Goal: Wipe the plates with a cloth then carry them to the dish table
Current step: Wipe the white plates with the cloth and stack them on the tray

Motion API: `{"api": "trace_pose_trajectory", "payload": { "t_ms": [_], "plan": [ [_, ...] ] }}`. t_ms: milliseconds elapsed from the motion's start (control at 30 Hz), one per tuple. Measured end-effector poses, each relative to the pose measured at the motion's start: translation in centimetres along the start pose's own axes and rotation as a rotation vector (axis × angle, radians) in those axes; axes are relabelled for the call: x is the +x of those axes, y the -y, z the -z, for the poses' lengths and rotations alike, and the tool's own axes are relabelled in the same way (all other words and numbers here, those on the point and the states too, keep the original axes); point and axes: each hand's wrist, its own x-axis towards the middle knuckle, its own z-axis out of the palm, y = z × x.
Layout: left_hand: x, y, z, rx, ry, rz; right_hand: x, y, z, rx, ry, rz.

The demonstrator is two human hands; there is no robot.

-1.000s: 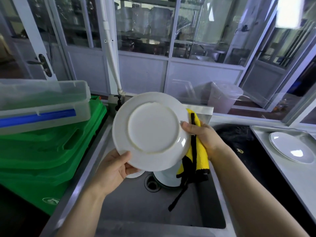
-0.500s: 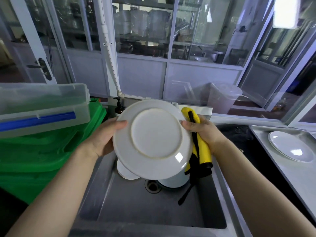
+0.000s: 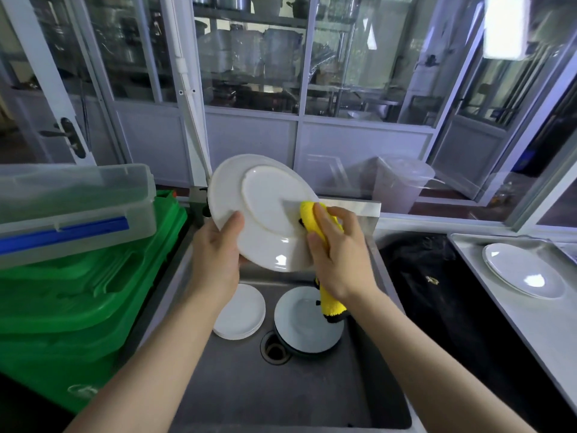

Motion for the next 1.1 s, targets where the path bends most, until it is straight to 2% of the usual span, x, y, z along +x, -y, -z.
{"api": "trace_pose_trajectory", "payload": {
  "t_ms": [200, 433, 567, 667, 767, 833, 867, 967, 1100],
  "plan": [
    [-0.7, 0.7, -1.6, 0.103, -0.033, -0.056, -1.2, 2.8, -0.3, 0.017, 0.068, 0.111],
    [-2.1, 0.5, -2.3, 0.179, 0.041, -0.066, -1.6, 4.4, -0.2, 0.259, 0.083, 0.182],
    [-3.2, -0.4, -1.9, 0.474, 0.092, -0.220, -0.4, 2.8, 0.1, 0.348, 0.008, 0.007],
    [-3.9, -0.7, -1.7, 0.778, 0.229, -0.316, 0.8, 2.0, 0.4, 0.444, -0.057, -0.099],
    [-4.1, -1.0, -1.4, 1.075, 0.396, -0.564, 1.2, 1.5, 1.2, 0.756, -0.059, -0.351],
    [-4.4, -1.9, -1.7, 1.267, 0.565, -0.754, 1.1, 1.0, 1.4, 1.007, 0.009, -0.554],
    [-4.4, -2.2, -1.9, 1.377, 0.617, -0.844, 1.0, 0.7, 1.4, 1.078, 0.054, -0.589],
    [-4.1, -1.7, -2.1, 1.676, 0.566, -0.967, 0.6, -0.1, 1.3, 1.143, 0.122, -0.562],
    [-3.6, -0.6, -1.3, 1.749, 0.650, -1.086, 0.0, -1.0, 1.2, 1.154, 0.028, -0.657]
  ]
}}
